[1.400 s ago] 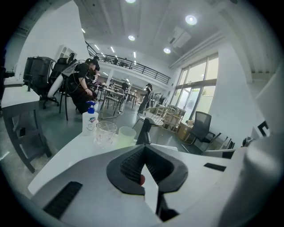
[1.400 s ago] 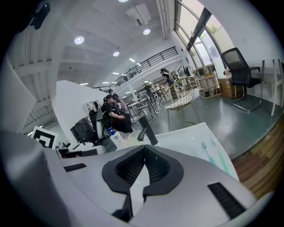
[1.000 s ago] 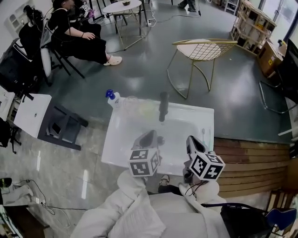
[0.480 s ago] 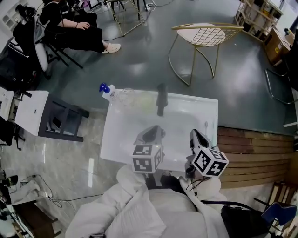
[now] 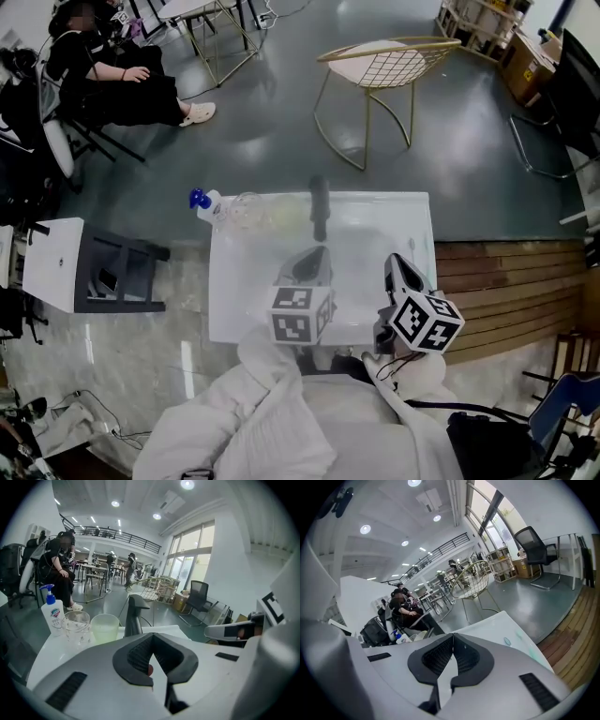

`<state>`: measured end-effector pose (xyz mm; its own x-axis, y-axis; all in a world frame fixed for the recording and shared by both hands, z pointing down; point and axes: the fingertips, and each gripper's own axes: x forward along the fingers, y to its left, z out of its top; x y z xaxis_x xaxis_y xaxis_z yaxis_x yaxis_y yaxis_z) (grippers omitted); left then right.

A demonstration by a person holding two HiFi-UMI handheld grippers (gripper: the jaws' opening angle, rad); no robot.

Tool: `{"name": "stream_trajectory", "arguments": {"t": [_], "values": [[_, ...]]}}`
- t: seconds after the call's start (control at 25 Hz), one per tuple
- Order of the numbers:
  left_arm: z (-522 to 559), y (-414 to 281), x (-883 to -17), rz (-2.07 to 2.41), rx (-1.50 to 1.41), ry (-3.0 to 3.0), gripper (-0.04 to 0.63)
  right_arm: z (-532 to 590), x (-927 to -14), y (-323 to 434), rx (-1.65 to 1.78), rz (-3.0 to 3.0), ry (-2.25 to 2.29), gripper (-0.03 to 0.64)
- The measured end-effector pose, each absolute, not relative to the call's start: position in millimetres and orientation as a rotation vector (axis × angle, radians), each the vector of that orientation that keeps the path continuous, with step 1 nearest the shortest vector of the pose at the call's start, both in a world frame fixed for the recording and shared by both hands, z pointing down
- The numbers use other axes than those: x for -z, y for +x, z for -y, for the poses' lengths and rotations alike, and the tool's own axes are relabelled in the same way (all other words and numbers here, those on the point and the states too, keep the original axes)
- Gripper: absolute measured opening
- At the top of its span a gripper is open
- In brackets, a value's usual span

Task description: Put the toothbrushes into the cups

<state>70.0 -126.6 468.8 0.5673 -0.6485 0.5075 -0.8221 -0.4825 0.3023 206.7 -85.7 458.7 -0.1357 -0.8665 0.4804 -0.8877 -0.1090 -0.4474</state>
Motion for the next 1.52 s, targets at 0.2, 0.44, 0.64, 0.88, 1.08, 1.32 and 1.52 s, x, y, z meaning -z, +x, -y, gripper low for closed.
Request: {"name": "stream_trajectory", "arguments": {"t": [0.2, 0.44, 0.64, 0.88, 1.08, 1.32, 1.52], "values": [[125.0, 73.9, -475.6, 1.108, -0.47, 2.302, -0.002, 74.8, -465.7, 207.0, -1.115, 2.015, 2.099, 0.023], [119.2, 99.2, -483.2, 0.988, -0.511, 2.353, -0.002, 56.7, -473.1, 225.9, -1.138, 1.913, 2.201, 0.023], [107.2, 122.8, -492.0, 0.88, -0.555, 2.379, -0.002, 33.1, -480.6, 245.1, -1.171, 1.806, 2.287, 0.023], [98.0, 146.6, -509.1, 0.788, -0.617, 2.383, -0.002, 13.4, -496.0, 265.1, -1.214, 1.706, 2.337, 0.023], [86.5, 165.3, -527.3, 0.719, -0.673, 2.37, -0.002, -1.1, -509.0, 278.6, -1.247, 1.644, 2.345, 0.023], [78.1, 184.0, -550.3, 0.666, -0.729, 2.354, -0.002, -4.1, -534.1, 294.2, -1.27, 1.583, 2.298, 0.023], [77.8, 195.2, -567.2, 0.655, -0.756, 2.323, -0.002, 8.7, -552.1, 302.8, -1.27, 1.602, 2.189, 0.025]]}}
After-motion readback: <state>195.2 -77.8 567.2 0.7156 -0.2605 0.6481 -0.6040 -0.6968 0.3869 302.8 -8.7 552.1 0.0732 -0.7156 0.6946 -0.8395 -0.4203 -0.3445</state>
